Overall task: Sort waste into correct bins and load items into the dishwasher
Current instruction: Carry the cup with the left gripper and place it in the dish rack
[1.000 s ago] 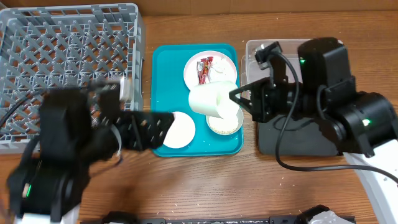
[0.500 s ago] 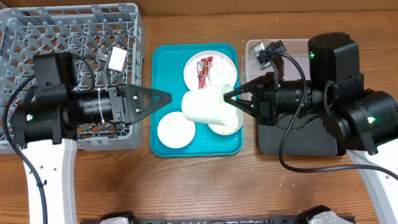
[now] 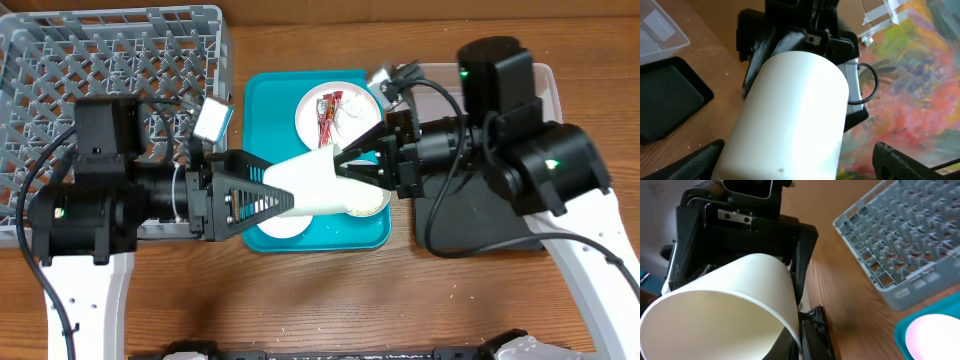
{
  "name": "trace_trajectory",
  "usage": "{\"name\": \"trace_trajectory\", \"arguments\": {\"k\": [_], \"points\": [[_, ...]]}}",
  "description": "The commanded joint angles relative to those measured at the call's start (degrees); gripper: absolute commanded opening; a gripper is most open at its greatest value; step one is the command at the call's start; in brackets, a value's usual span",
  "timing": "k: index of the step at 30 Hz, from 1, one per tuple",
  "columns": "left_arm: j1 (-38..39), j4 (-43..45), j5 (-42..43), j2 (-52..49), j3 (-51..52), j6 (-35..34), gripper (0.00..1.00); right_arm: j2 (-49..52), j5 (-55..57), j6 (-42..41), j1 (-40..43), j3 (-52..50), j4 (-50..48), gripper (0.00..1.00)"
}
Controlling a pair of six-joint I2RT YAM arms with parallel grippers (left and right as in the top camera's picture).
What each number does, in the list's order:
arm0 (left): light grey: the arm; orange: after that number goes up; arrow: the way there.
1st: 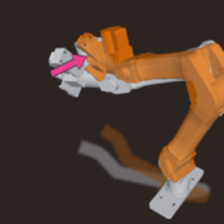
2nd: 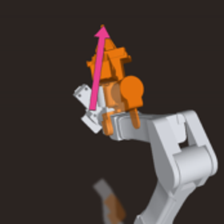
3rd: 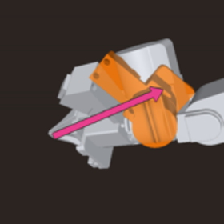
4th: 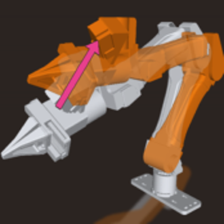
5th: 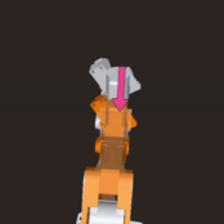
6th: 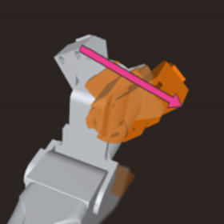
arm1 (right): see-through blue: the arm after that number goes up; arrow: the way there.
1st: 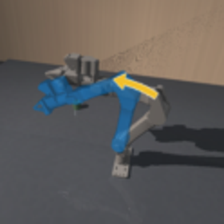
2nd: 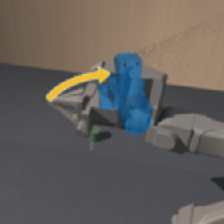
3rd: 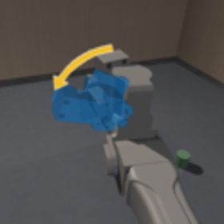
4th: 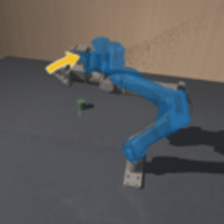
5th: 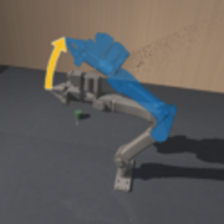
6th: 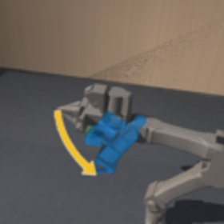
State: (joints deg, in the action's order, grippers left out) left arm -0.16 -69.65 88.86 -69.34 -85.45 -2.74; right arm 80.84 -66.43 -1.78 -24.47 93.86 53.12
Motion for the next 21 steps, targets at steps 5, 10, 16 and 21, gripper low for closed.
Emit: {"name": "trace_trajectory", "arguments": {"k": [5, 10, 16, 21], "points": [[0.2, 0.0, 0.8, 0.5, -0.5, 1.5, 0.67, 0.3, -2.3, 0.1, -0.3, 0.7, -0.7, 0.04], [0.2, 0.0, -0.8, 0.5, -0.5, 1.5, 0.60, 0.3, -2.3, 0.1, -0.3, 0.7, 0.1, 0.25], [-0.6, -0.2, -4.8, 0.5, -0.5, 1.3, 0.52, -0.3, 1.4, 0.4, 0.5, 0.8, 1.6, 0.88], [-5.5, -5.3, -18.6, 1.4, -0.5, 0.6, 0.53, -3.2, 10.8, 0.4, 4.5, 0.8, 5.8, 0.94]]}}
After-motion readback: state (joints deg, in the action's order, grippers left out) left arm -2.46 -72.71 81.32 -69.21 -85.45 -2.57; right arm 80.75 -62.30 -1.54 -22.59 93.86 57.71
